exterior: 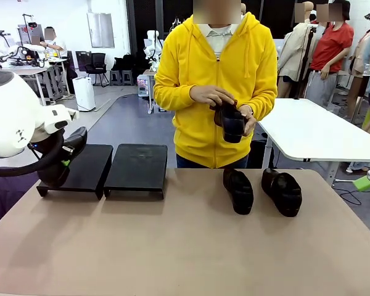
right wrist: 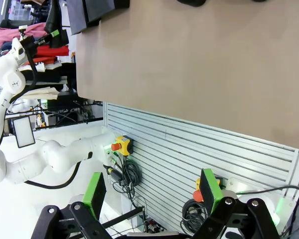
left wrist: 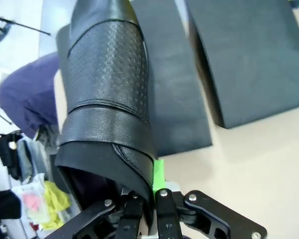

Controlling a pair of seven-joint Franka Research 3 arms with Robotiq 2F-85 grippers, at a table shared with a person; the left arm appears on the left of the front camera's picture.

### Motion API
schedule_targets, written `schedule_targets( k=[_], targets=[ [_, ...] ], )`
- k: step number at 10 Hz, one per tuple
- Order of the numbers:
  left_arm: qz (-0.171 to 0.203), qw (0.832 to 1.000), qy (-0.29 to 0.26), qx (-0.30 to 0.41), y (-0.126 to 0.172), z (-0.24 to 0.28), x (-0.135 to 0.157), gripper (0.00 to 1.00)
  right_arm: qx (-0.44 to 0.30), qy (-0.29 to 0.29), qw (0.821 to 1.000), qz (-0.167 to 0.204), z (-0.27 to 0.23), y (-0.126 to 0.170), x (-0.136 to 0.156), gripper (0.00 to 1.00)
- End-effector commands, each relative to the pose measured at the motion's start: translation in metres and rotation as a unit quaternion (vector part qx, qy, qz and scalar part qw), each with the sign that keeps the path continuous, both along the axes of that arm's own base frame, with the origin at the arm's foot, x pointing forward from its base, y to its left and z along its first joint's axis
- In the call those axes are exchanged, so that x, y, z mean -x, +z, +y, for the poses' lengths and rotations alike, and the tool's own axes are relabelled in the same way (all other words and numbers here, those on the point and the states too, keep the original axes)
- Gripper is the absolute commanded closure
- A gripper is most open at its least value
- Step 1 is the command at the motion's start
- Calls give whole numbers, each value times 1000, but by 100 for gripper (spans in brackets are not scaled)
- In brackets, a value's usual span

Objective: Organize the shoes by placing them on the stand.
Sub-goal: Place the Shoe from the middle of the table onto the Shoes Stand.

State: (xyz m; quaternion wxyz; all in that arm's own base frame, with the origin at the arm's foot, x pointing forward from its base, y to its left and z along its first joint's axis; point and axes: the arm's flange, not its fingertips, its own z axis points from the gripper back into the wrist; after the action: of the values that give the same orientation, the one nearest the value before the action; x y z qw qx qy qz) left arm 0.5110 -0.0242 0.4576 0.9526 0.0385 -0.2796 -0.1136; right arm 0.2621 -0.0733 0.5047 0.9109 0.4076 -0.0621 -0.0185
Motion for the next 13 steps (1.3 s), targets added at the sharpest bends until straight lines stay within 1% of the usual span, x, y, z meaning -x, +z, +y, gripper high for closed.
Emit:
schedule_targets(
  k=[1,2,3,4,6,8,9,12,13],
  targets=[
    [-25,998,42,-31,-7,5,-27,100,2,10,1000,-9,-5,0,0,0],
    [-21,997,63,-49,-14,7,-36,100,2,10,1000,-9,-5,0,0,0],
    [-13,997,57,-46,-20,7,-42,100,2,10,1000,-9,-5,0,0,0],
    [-3,996,70,-57,-27,9,-48,100,2,10,1000,-9,-5,0,0,0],
    [-8,997,57,-51,-35,8,-54,100,2,10,1000,-9,-5,0,0,0],
    [-10,996,60,-58,-39,8,-60,100,2,10,1000,-9,-5,0,0,0],
    [-20,995,69,-69,-39,10,-61,100,2,10,1000,-9,-5,0,0,0],
    [-17,996,64,-60,-45,14,-66,100,2,10,1000,-9,-5,0,0,0],
    [-10,997,61,-56,-45,13,-66,53,2,10,1000,-9,-5,0,0,0]
  ],
)
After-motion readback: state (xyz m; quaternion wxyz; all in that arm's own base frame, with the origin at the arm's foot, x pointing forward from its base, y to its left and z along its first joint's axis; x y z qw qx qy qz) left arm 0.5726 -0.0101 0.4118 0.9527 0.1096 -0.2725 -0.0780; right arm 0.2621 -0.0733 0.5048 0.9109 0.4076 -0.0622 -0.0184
